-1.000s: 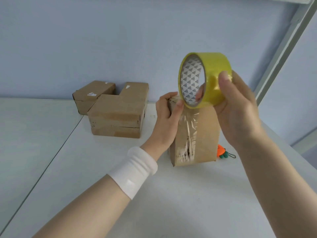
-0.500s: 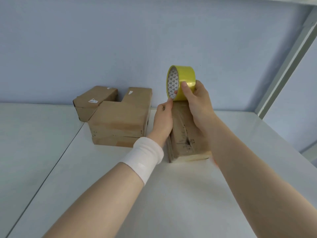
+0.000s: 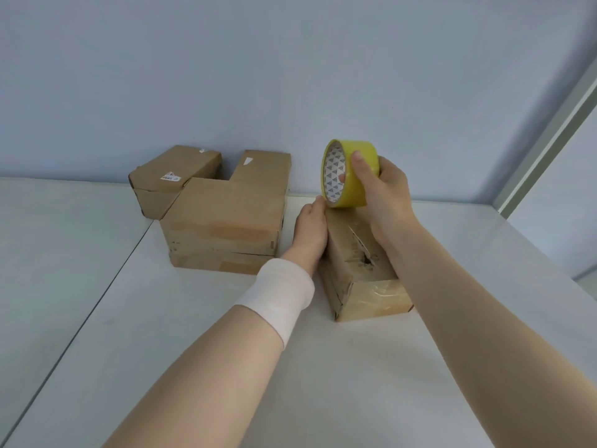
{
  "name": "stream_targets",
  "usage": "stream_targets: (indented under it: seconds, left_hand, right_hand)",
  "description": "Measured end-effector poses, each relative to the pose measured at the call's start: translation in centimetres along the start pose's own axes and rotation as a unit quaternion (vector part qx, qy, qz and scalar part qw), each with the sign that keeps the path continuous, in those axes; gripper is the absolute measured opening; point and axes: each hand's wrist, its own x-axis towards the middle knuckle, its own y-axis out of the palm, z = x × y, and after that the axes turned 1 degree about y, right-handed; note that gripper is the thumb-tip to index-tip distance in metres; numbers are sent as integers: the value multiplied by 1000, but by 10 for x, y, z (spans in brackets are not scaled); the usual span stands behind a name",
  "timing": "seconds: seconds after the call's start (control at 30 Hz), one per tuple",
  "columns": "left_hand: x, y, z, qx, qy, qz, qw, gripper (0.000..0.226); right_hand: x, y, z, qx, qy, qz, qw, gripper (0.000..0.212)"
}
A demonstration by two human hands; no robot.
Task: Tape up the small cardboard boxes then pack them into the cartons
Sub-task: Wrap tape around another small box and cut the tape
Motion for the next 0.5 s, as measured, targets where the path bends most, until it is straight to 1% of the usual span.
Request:
stream_targets:
  seconds: [0.07, 0.17, 0.23, 0.33, 0.43, 0.5]
  left_hand:
    - [-2, 0, -2, 3, 5, 11, 1000, 40]
    - [-4, 0, -3, -17, -7, 14, 1000, 38]
    - [-4, 0, -2, -24, -15, 10, 1000, 43]
    - [-5, 0, -4, -21, -29, 18, 999, 46]
    - [-1, 0, -3, -2, -37, 21, 999, 45]
    - [0, 1, -3, 4, -31, 11, 999, 37]
  right_hand:
    - [-7, -6, 0, -25, 14, 42, 999, 19]
    - [-18, -11, 3, -38, 47, 99, 993, 32]
    - [-27, -15, 11, -39, 48, 93, 994, 31]
    - [-46, -24, 27, -38, 29, 49, 998, 24]
    - [-77, -47, 35, -56, 52, 39, 996, 32]
    - [-97, -63, 39, -41, 70, 43, 996, 40]
